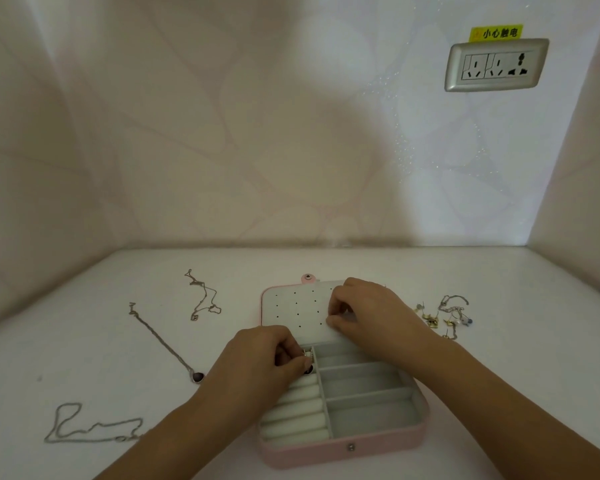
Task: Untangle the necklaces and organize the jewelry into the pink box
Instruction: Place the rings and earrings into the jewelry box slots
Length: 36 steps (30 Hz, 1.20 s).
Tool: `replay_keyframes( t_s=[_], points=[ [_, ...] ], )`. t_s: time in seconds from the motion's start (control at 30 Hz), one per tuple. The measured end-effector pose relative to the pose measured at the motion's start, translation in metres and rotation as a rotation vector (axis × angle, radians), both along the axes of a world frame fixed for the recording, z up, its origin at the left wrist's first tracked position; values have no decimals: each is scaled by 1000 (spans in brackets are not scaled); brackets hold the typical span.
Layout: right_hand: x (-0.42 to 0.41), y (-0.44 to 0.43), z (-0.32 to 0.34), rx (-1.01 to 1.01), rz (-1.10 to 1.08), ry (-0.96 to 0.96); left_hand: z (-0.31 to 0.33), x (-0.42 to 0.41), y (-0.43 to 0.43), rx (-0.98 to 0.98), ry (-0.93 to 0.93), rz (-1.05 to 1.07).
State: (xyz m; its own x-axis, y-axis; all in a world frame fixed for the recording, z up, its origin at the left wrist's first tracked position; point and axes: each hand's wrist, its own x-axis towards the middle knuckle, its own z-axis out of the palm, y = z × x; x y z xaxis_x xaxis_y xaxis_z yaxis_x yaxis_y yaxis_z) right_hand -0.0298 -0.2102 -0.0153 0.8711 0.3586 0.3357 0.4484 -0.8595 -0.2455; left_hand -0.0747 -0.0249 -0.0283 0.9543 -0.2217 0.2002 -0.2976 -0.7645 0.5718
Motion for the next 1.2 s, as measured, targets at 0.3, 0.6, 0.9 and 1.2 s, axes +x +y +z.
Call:
replay_keyframes(
  t_s=[0.3,0.6,0.9,1.2],
  points=[
    [-2,-1,3,7,9,26,-3,2,0,-55,-9,27],
    [0,-6,4,3,37,57,0,2,-4,-97,-1,22],
    [20,-102,24,164,-247,148,5,0,-3,-107,-2,37],
    [32,-135,1,323,-342,238,6,-2,-5,-213,-89,-35]
  ],
)
